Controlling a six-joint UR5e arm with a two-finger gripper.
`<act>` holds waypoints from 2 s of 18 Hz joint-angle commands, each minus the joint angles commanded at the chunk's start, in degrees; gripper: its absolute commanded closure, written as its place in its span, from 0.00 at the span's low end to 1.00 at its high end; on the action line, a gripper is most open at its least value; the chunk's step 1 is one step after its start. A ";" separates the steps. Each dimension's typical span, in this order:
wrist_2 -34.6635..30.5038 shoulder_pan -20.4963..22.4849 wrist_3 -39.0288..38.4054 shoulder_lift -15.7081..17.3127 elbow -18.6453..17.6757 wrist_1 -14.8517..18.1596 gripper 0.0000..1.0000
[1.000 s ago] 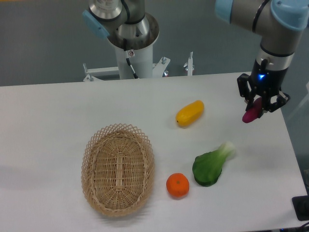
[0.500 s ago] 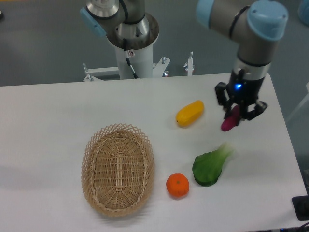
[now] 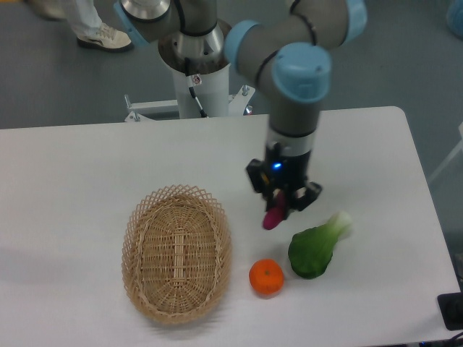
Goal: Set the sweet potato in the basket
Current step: 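Carry the held purple sweet potato with the gripper toward the wicker basket, then lower the sweet potato into the wicker basket, then open the gripper to release the sweet potato in the basket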
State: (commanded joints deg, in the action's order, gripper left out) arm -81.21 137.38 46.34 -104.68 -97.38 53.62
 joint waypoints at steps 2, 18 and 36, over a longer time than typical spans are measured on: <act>-0.09 -2.63 -4.40 -0.44 -0.62 -2.19 0.68; -9.14 -16.36 -11.10 -11.69 -0.88 -9.85 0.66; -13.89 -16.27 -10.39 -11.78 0.87 -9.85 0.00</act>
State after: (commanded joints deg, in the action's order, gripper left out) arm -95.10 121.11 35.95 -116.46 -96.51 43.77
